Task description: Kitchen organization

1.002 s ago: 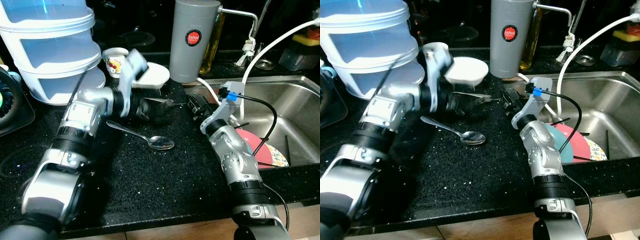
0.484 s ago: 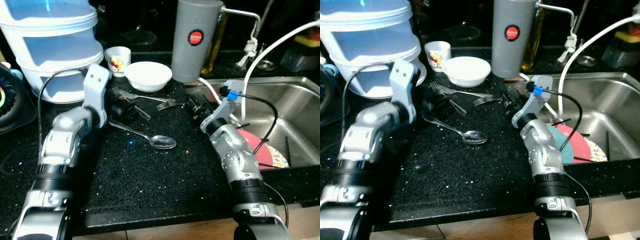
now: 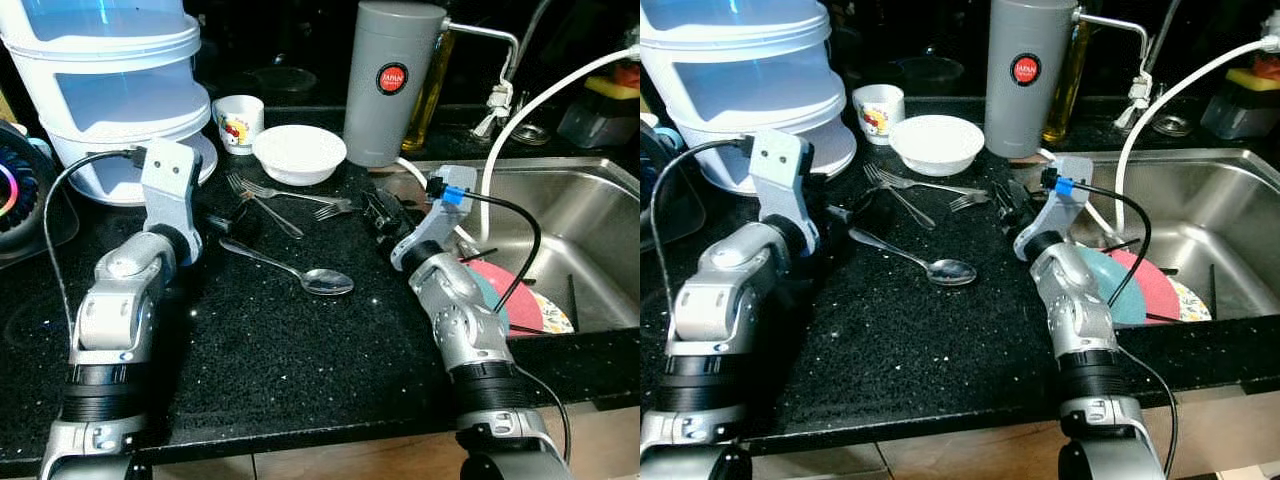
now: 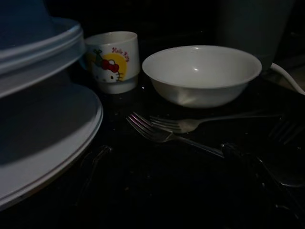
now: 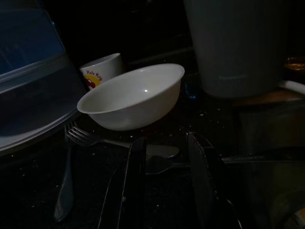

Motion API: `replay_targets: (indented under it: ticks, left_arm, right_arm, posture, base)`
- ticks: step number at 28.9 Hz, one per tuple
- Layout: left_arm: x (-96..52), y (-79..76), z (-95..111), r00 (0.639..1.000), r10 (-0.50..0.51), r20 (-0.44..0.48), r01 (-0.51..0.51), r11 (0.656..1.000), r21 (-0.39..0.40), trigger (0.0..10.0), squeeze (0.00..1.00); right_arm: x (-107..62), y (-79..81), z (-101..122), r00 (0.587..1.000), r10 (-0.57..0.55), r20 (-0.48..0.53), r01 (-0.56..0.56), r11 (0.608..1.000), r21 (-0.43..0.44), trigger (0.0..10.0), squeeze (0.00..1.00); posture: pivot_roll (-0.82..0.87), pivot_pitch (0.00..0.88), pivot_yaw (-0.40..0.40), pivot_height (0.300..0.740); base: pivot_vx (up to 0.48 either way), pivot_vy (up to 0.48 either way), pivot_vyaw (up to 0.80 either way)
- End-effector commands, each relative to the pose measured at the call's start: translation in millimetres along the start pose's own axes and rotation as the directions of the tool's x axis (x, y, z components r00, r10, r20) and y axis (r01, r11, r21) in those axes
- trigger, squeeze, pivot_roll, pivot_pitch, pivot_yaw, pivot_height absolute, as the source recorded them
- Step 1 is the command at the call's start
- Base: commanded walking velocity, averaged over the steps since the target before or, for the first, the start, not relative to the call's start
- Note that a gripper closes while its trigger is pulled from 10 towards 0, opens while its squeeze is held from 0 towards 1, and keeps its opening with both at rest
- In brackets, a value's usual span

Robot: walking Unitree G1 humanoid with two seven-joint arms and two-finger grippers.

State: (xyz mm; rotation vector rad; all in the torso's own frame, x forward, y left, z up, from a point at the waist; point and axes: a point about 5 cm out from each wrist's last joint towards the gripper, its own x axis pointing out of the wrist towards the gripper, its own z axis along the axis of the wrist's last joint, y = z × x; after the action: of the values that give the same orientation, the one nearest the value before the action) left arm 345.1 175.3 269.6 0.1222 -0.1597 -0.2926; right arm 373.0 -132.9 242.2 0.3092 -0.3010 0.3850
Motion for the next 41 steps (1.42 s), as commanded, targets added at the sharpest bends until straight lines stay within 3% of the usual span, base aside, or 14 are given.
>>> replay_targets:
  ticks: [1, 9, 25, 41]
  left_arm:
    - [-3.3, -3.2, -1, 1.0, 0.008, 0.011, -0.008, 1.0, -0.025, 10.0, 0.0]
    - [-6.9, -3.1, 2, 0.999, 0.048, 0.015, -0.047, 0.998, -0.041, 10.0, 0.0]
    - [-8.0, -1.5, 12, 0.996, 0.067, 0.06, -0.064, 0.997, -0.04, 10.0, 0.0]
    - [-5.8, 9.4, 20, 0.996, 0.065, 0.066, -0.064, 0.998, -0.026, 10.0, 0.0]
  right_arm:
    - [-3.3, -1.9, 5, 0.999, -0.01, 0.031, 0.011, 1.0, -0.016, 10.0, 0.0]
    - [-2.5, 1.2, 15, 0.997, 0.002, 0.075, 0.003, 0.998, -0.06, 10.0, 0.0]
    - [1.4, 6.1, 21, 0.995, 0.01, 0.101, -0.005, 0.999, -0.052, 10.0, 0.0]
    - [4.5, 9.5, 19, 0.996, 0.032, 0.087, -0.027, 0.998, -0.048, 10.0, 0.0]
  posture:
    - [0.04, 0.063, -0.015, 0.74]
    - [0.04, 0.057, -0.018, 0.74]
    - [0.05, 0.05, -0.03, 0.74]
    - [0.05, 0.057, -0.033, 0.74]
  base:
    - [0.0, 0.0, 0.0]
    - [0.0, 0.0, 0.0]
    - [0.0, 0.0, 0.0]
    - [0.0, -0.269, 0.0]
